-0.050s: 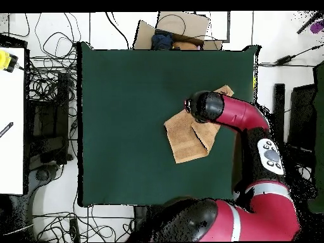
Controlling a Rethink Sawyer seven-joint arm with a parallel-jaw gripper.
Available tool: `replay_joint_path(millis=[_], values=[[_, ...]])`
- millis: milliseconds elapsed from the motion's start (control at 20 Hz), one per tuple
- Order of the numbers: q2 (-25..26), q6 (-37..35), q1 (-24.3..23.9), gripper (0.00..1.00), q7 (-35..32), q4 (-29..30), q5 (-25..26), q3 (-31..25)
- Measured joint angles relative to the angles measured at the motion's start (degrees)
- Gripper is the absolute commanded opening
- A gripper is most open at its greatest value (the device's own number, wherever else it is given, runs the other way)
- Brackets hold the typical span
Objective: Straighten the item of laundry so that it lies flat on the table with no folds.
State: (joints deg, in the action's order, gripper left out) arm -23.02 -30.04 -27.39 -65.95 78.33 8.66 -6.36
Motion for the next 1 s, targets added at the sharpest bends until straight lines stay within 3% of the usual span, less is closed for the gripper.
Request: replay_joint_path(millis=[350,1000], values=[[4.51,3.56,-1.38,1.00,0.00,0.68,-0.08,-0.01],[4.41,4.60,-1.29,1.00,0.00,0.83,-0.05,0.02]])
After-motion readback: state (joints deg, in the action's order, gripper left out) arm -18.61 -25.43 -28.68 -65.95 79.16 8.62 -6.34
